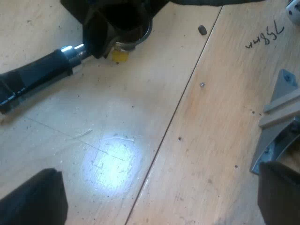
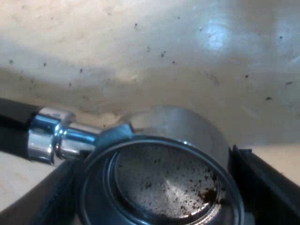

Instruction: Put the handle in the coffee machine

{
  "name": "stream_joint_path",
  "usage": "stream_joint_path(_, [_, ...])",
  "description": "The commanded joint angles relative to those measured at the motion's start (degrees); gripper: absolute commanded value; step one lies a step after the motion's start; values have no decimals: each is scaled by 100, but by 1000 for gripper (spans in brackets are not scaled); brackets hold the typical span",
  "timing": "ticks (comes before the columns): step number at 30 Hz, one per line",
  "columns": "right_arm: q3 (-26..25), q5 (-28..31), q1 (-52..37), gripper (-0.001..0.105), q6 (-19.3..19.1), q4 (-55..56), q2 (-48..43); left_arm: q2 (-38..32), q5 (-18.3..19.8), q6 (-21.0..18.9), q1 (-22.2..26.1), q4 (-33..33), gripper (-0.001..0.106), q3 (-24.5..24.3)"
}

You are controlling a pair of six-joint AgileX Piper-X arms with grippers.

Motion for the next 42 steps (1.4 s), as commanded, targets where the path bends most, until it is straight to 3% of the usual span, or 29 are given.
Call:
stream_joint_path(1, [-35, 46, -26, 0, -289, 188, -240, -6, -24, 161, -16, -43, 85, -6])
stream_joint_path(11, [-35, 46, -26, 0, -1333, 906, -838, -6, -24, 365, -48, -737, 85, -6])
stream_joint_path(18, [-35, -167, -53, 0, -1866, 1531, -1308, -6, -24, 1119, -48, -1079, 85, -6])
stream_joint_path(26, [-58, -611, -380, 0, -2178, 1770, -1615, -6, -24, 2108, -48, -1078, 85, -6])
stream_joint_path(30, [-210, -692, -502, 0, -2670, 1770, -1627, -6, -24, 2502, -48, -1078, 85, -6])
stream_joint_path(42, [-555, -981, -502, 0, -3516, 2020, -1627, -6, -24, 2679, -48, -1078, 85, -6])
